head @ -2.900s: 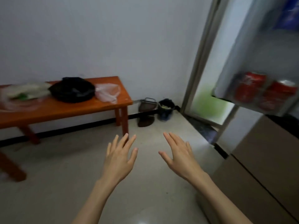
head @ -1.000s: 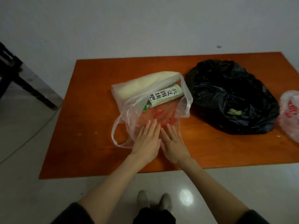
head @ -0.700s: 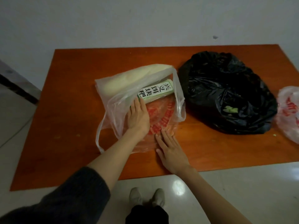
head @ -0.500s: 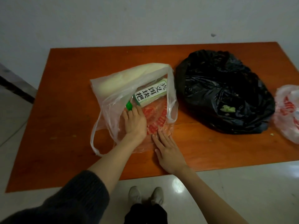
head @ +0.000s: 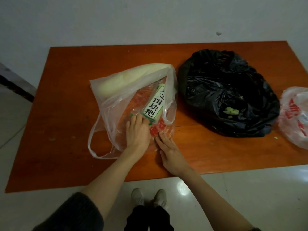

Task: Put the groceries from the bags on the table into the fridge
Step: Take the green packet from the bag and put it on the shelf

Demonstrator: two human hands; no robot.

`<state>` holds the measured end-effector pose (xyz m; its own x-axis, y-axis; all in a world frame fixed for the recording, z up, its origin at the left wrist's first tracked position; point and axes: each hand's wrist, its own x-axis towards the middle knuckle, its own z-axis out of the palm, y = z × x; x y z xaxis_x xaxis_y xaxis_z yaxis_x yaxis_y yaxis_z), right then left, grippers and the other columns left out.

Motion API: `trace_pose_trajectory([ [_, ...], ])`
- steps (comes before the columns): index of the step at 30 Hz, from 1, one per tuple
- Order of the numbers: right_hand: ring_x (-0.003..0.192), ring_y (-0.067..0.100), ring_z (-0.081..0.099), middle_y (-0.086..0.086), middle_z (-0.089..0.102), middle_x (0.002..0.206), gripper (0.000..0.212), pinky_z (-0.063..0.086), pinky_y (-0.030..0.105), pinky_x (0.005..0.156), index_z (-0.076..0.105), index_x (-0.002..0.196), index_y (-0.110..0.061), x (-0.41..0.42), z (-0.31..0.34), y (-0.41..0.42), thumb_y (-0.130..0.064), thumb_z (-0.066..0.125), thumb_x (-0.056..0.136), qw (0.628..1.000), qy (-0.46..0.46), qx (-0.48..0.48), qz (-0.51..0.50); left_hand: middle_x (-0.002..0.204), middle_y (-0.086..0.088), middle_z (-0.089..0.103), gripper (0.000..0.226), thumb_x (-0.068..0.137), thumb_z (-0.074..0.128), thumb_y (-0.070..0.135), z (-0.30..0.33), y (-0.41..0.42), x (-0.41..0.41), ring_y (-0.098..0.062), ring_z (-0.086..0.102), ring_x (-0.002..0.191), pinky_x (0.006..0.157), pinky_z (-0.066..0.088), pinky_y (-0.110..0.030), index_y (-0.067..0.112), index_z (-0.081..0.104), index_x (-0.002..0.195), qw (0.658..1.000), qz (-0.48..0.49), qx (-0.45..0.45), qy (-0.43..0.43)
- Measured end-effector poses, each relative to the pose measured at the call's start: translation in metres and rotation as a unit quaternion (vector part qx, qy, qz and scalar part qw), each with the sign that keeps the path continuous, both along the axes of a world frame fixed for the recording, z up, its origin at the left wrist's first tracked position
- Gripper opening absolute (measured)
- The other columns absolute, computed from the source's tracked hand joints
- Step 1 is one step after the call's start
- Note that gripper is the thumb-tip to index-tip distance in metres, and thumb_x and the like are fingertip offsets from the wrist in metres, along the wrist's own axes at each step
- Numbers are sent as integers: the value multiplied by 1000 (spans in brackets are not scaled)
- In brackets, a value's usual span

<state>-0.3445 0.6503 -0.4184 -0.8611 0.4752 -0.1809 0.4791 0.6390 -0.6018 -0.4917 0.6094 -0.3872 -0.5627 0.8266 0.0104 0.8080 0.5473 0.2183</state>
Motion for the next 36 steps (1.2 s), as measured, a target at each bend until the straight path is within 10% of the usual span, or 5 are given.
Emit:
trace_pose_trajectory([
  [7,101,12,57,4,57,126,38,42,26,88,41,137,-19,-12,40,-5,-17,39,99,967,79,-152,-190,116,-9,62,22,90,43,18,48,-36,12,-26,57,108,89,43,-38,6,57,103,973,4,196,-120],
  [17,134,0,23,-4,33,148,68,17,13,109,27,144,-20,-29,130,-36,-36,61,88,974,204,-49,-84,63,17,48,14,91,50,7,174,-64,-22,-2,55,55,43,39,-12,17,48,81,936,-27,334,-107],
  [22,107,4,58,-8,60,119,59,54,35,88,46,128,-29,-23,173,-50,-36,73,77,952,193,-228,-63,74,13,62,11,89,58,8,236,-63,-23,2,61,70,59,47,-13,17,57,81,913,-64,376,-145],
  [31,84,33,68,18,66,100,35,58,46,65,58,111,-18,73,241,-67,-30,71,80,861,312,-269,-297,94,13,63,22,88,61,32,296,-21,36,-1,59,90,77,46,-18,19,57,105,882,-205,358,-226],
  [36,75,9,69,4,69,93,20,53,19,59,59,98,-23,165,266,-95,-24,68,81,795,331,-204,-466,145,-7,34,70,82,67,30,293,-12,117,-19,28,135,112,27,-37,15,32,141,869,-333,328,-162],
])
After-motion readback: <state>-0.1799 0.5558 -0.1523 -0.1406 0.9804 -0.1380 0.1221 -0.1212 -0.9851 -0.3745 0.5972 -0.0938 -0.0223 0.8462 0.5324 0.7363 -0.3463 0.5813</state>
